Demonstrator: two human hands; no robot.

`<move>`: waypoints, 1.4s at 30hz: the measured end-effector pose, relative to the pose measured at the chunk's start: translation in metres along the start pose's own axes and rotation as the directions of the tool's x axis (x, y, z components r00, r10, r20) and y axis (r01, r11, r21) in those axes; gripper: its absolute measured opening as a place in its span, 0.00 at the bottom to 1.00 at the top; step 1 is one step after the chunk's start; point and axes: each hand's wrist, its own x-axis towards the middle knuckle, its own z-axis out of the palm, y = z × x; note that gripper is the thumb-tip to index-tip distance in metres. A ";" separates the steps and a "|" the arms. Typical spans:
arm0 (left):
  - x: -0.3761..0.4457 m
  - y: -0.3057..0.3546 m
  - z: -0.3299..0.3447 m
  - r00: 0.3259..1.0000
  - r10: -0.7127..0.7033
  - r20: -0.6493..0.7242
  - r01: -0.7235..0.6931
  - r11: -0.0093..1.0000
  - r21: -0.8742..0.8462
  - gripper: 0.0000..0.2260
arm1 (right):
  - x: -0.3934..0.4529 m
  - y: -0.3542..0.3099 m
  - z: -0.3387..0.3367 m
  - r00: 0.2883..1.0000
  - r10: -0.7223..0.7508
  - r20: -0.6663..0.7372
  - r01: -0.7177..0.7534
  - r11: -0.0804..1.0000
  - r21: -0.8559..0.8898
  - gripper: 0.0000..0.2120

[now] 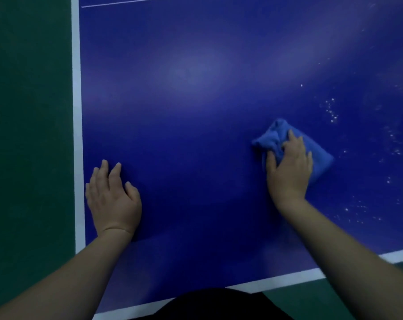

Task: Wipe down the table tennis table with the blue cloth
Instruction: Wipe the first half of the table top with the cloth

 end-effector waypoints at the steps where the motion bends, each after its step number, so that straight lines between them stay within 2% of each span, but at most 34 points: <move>1: 0.000 0.000 0.000 1.000 -0.001 0.001 0.001 1.000 0.000 0.22 | -0.028 -0.003 0.003 1.000 -0.007 -0.016 0.007 1.000 0.005 0.18; 3: 0.000 -0.001 0.000 1.000 0.003 -0.001 -0.003 1.000 -0.002 0.22 | -0.067 -0.020 0.013 0.991 -0.120 0.057 0.120 0.993 0.008 0.15; 5: 0.002 0.000 0.001 1.000 0.010 -0.002 -0.010 1.000 -0.003 0.22 | -0.069 -0.039 0.023 0.932 -0.310 0.188 0.303 0.951 0.065 0.11; 7: 0.000 -0.001 0.001 1.000 0.011 -0.001 -0.011 1.000 0.002 0.22 | -0.041 -0.049 0.028 0.876 -0.416 0.242 0.407 0.909 0.092 0.11; 9: -0.001 -0.002 0.001 1.000 0.012 0.003 -0.012 1.000 -0.010 0.23 | -0.006 -0.044 0.025 0.901 -0.361 0.240 0.364 0.931 0.035 0.13; 11: 0.000 -0.003 -0.002 0.999 0.027 0.018 -0.026 0.999 -0.046 0.23 | 0.012 -0.024 0.014 0.962 -0.207 0.176 0.213 0.977 -0.012 0.14; 13: -0.001 -0.007 -0.008 0.996 0.070 0.054 -0.064 0.993 -0.098 0.21 | -0.006 -0.008 0.001 0.993 -0.074 0.089 0.075 0.997 -0.014 0.16; 15: -0.010 -0.015 -0.014 0.985 0.145 0.090 -0.135 0.985 -0.109 0.21 | -0.050 -0.004 -0.002 0.997 -0.053 0.059 0.053 0.999 -0.006 0.17; 18: -0.041 -0.033 -0.022 0.969 0.223 0.109 -0.218 0.974 -0.056 0.21 | -0.110 -0.022 0.010 0.965 -0.200 0.169 0.199 0.980 0.022 0.11; 20: -0.062 -0.046 -0.025 0.960 0.247 0.129 -0.248 0.969 -0.010 0.24 | -0.115 -0.041 0.020 0.885 -0.392 0.251 0.382 0.920 0.091 0.10; 22: -0.073 -0.057 -0.025 0.955 0.250 0.158 -0.258 0.965 0.033 0.26 | -0.091 -0.054 0.027 0.812 -0.505 0.292 0.495 0.861 0.116 0.12; 23: -0.075 -0.061 -0.026 0.953 0.248 0.172 -0.259 0.965 0.045 0.27 | -0.073 -0.056 0.028 0.812 -0.500 0.302 0.496 0.863 0.096 0.14; 24: -0.076 -0.063 -0.025 0.951 0.251 0.182 -0.265 0.963 0.053 0.28 | -0.056 -0.051 0.026 0.847 -0.443 0.295 0.445 0.893 0.064 0.15; 27: -0.076 -0.065 -0.024 0.946 0.270 0.181 -0.287 0.955 0.075 0.29 | -0.042 -0.020 0.006 0.978 -0.151 0.145 0.154 0.988 -0.007 0.13; 28: -0.076 -0.064 -0.023 0.946 0.273 0.174 -0.289 0.954 0.076 0.29 | -0.056 -0.011 0.000 0.990 -0.095 0.105 0.097 0.995 -0.011 0.14; 30: -0.076 -0.065 -0.022 0.947 0.276 0.165 -0.291 0.954 0.074 0.29 | -0.099 -0.006 -0.004 0.990 -0.092 0.109 0.093 0.996 -0.001 0.13; 32: -0.077 -0.066 -0.021 0.946 0.278 0.165 -0.294 0.953 0.076 0.28 | -0.137 -0.017 0.004 0.960 -0.205 0.189 0.204 0.979 0.026 0.09; 34: -0.076 -0.067 -0.020 0.946 0.281 0.162 -0.296 0.952 0.076 0.28 | -0.150 -0.040 0.016 0.882 -0.392 0.262 0.381 0.920 0.092 0.09; 36: -0.075 -0.067 -0.019 0.946 0.285 0.155 -0.299 0.951 0.076 0.27 | -0.136 -0.064 0.028 0.784 -0.536 0.314 0.520 0.842 0.141 0.13; 37: -0.075 -0.067 -0.019 0.946 0.287 0.151 -0.301 0.951 0.075 0.27 | -0.120 -0.072 0.032 0.764 -0.556 0.326 0.543 0.828 0.140 0.16; 38: -0.075 -0.067 -0.019 0.946 0.289 0.146 -0.302 0.950 0.075 0.27 | -0.102 -0.074 0.033 0.781 -0.531 0.328 0.524 0.844 0.117 0.18; 39: -0.074 -0.068 -0.019 0.946 0.292 0.142 -0.304 0.950 0.074 0.27 | -0.085 -0.071 0.031 0.828 -0.463 0.317 0.463 0.883 0.080 0.18; 42: -0.075 -0.068 -0.018 0.947 0.293 0.129 -0.304 0.950 0.072 0.26 | -0.070 -0.035 0.009 0.961 -0.206 0.182 0.212 0.977 -0.013 0.13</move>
